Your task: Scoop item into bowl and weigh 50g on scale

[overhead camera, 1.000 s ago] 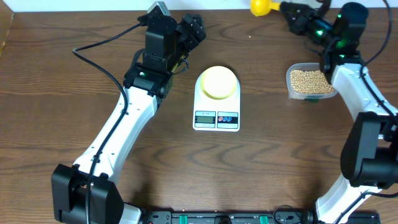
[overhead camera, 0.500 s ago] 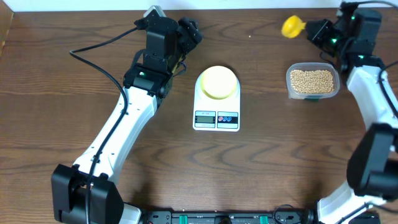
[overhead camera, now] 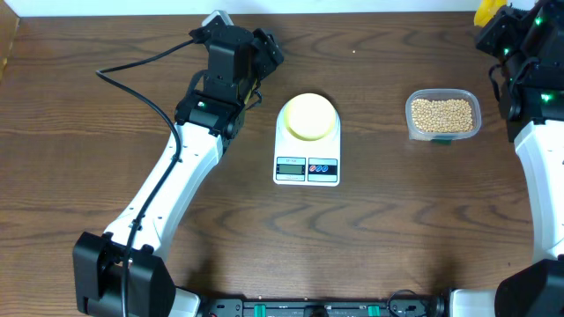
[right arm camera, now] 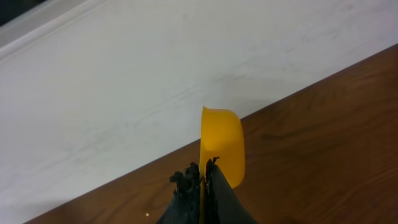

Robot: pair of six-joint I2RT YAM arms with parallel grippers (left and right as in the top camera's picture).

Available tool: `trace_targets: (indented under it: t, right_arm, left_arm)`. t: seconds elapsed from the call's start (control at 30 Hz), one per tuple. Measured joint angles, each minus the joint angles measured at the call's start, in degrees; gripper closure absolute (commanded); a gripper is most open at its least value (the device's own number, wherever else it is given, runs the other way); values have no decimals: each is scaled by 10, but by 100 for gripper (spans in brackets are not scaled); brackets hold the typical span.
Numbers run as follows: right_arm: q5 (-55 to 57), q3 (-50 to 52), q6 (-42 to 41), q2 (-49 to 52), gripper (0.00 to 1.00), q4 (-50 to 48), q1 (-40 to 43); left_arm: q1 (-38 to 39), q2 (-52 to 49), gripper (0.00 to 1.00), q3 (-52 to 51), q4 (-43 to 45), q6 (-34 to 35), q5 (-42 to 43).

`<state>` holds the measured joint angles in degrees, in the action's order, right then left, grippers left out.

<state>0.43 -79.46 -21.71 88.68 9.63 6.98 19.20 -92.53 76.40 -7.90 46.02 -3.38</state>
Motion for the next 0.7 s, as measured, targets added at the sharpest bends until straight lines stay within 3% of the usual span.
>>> trace_targets:
  t: [0.7]
  right_arm:
    - [-5,0,-16,0,98,-40,-6]
  left_arm:
    - [0,-1,20,0,-99,-4,0]
